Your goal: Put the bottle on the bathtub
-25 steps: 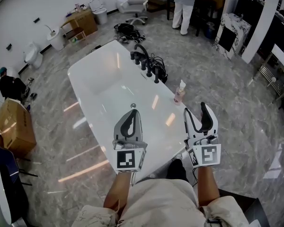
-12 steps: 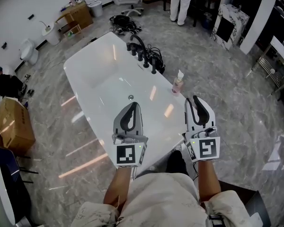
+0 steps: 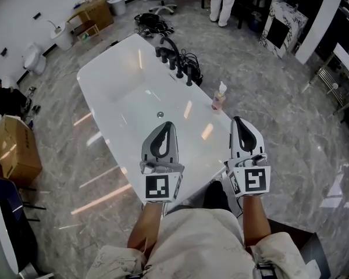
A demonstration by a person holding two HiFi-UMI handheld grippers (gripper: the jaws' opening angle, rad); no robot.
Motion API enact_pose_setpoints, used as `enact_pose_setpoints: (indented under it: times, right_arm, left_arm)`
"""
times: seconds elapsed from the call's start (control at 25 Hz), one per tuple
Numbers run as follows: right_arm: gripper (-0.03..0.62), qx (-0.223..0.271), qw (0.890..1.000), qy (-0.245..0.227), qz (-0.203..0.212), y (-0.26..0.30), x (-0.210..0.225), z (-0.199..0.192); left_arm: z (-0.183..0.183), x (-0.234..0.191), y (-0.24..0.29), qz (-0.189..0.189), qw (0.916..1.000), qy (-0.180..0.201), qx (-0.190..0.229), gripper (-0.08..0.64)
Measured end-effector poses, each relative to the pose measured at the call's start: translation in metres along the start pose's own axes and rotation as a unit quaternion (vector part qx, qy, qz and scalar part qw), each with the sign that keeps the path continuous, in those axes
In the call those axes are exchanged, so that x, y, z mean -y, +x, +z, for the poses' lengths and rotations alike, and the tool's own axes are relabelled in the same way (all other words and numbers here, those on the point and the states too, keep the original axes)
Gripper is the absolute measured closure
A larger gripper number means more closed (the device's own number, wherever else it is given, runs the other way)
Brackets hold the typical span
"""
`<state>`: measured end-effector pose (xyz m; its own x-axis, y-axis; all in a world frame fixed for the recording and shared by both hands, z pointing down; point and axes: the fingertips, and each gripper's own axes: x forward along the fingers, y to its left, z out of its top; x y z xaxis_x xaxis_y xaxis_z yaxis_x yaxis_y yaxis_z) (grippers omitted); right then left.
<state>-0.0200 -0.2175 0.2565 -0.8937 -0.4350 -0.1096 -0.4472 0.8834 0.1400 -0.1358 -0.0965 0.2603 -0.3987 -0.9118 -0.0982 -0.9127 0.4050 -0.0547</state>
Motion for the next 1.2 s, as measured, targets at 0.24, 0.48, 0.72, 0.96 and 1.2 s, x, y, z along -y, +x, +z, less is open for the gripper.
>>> enact_pose_setpoints:
  times: [0.24, 0.48, 0.72, 0.96, 1.2]
  right_arm:
    - [0.603, -0.002, 1.000, -0.003, 0.004, 0.0026, -0.0022, -0.0015]
    - [0.603, -0.005, 1.000, -0.005, 0.010, 0.0061, -0.0056, -0.0012]
    - [0.603, -0.005, 1.000, -0.005, 0.010, 0.0057, -0.0052, -0.0002]
    - [0.603, -0.006, 1.000, -0.005, 0.008, 0.0061, -0.0020, -0.0039]
    - [0.603, -0.007, 1.000, -0.005, 0.008, 0.0057, -0.0018, -0.0040]
  left_arm:
    - [-0.0014, -0.0022, 0.0002, 0.002, 1.0000, -0.002, -0.001, 0.554]
    - [-0.0008, -0.0036, 0.0013, 0.002, 1.0000, -0.001, -0.003, 0.554]
    - [0.0010, -0.0026, 0.0005, 0.002, 1.0000, 0.000, -0.002, 0.554]
    - [-0.0034, -0.0004, 0.0030, -0.001, 1.0000, 0.000, -0.005, 0.554]
    - [-0.0040, -0.0005, 0.0025, -0.001, 1.0000, -0.001, -0.005, 0.554]
